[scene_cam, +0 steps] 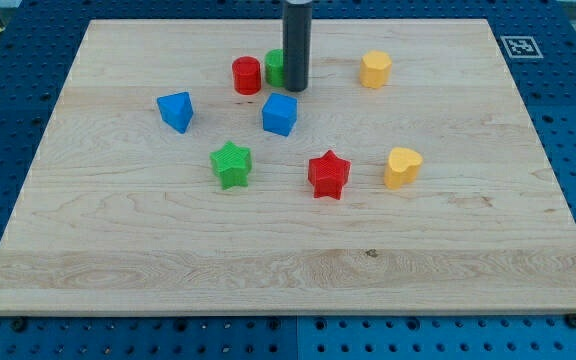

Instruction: Slide the yellow hexagon slightly down

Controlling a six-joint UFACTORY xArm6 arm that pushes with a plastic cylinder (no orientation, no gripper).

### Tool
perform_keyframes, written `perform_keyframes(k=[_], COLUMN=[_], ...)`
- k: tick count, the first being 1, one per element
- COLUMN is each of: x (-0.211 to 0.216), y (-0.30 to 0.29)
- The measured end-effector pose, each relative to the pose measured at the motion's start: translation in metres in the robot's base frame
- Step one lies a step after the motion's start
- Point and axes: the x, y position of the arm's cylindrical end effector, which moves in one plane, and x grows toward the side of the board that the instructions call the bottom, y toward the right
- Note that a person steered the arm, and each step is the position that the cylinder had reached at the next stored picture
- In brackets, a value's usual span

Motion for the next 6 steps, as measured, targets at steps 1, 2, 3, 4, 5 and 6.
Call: perform_keyframes(k=[1, 2, 3, 4, 5, 6], x=[-0.001, -0.005, -0.025, -0.051, -0.081, -0.082], y=[-0.015, 0.004, 0.016, 0.016, 0.056, 0.127])
